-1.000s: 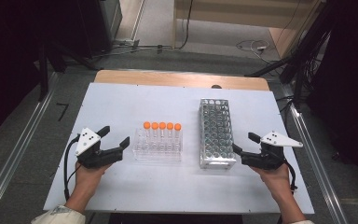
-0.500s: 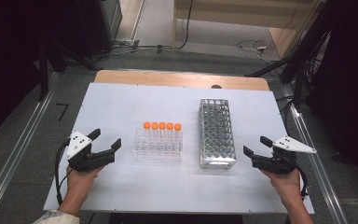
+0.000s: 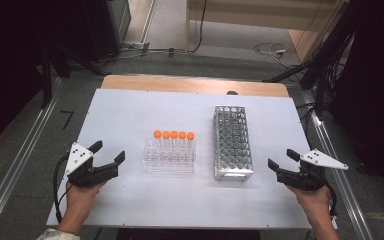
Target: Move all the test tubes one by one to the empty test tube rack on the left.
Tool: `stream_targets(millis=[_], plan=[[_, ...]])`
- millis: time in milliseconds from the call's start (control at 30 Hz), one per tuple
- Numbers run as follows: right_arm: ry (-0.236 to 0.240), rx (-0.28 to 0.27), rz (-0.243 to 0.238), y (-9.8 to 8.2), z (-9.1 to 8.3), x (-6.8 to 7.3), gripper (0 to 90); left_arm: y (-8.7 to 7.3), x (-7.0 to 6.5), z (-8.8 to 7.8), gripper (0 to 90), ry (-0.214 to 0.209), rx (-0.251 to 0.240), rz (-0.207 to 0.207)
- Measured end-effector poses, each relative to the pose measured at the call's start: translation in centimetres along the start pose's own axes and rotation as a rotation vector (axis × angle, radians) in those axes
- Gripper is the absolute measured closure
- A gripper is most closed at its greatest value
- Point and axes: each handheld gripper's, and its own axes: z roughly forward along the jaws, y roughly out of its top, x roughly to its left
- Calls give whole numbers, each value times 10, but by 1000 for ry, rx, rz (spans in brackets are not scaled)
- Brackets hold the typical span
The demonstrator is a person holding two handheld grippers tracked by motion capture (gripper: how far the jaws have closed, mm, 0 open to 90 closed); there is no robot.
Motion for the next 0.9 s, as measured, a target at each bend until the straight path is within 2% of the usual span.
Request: stream_targets(millis=[233, 500, 767, 900], plan=[[-26, 0, 20, -5, -7, -6, 186, -2, 2, -4, 166, 36, 9, 12], [-76, 6, 44, -13, -17, -14, 185, -6, 8, -7, 153, 79, 27, -8], [-186, 37, 45, -23, -22, -23, 158, -9, 12, -7, 128, 115, 61, -30], [-224, 53, 63, -27, -23, -27, 144, -12, 12, -4, 119, 129, 78, -36]])
